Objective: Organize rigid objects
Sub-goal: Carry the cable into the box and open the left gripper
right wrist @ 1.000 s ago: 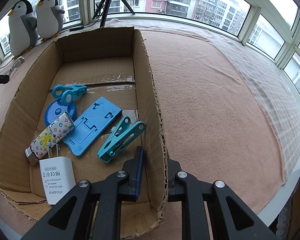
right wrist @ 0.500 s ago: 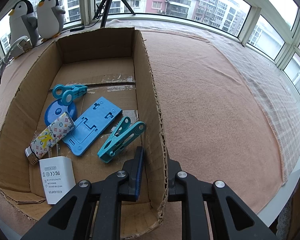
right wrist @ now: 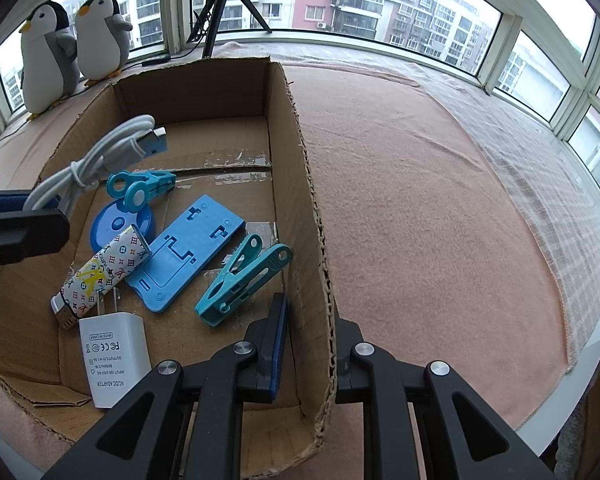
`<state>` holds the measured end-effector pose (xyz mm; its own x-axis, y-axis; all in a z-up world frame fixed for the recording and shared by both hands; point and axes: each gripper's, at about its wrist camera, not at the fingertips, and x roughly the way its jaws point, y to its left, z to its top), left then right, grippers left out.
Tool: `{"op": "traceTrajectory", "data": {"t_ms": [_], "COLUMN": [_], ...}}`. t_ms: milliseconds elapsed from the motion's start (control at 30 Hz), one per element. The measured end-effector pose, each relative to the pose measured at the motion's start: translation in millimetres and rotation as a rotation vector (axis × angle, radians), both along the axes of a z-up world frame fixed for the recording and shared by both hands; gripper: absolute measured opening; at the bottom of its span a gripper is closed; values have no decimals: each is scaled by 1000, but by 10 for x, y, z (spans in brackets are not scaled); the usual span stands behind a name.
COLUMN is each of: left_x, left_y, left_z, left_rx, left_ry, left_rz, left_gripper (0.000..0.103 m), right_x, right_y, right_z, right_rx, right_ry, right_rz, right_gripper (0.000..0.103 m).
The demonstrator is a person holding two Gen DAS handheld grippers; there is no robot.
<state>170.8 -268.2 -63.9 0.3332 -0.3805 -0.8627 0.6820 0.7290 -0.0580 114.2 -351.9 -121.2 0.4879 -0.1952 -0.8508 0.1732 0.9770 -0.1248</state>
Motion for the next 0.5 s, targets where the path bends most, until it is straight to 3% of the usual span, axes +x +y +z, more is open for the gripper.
{"op": "traceTrajectory", "data": {"t_ms": [500], "left_x": [-40], "left_y": [-32], "left_z": [4], "left_rx": [-38], "left_ry": [47], "left_rz": [1], "left_gripper": [11], "right_x": [0], "right_y": [1], "right_z": [5], "right_rx": [1], "right_ry": [0], "right_rz": [-1], "right_gripper": [16]}}
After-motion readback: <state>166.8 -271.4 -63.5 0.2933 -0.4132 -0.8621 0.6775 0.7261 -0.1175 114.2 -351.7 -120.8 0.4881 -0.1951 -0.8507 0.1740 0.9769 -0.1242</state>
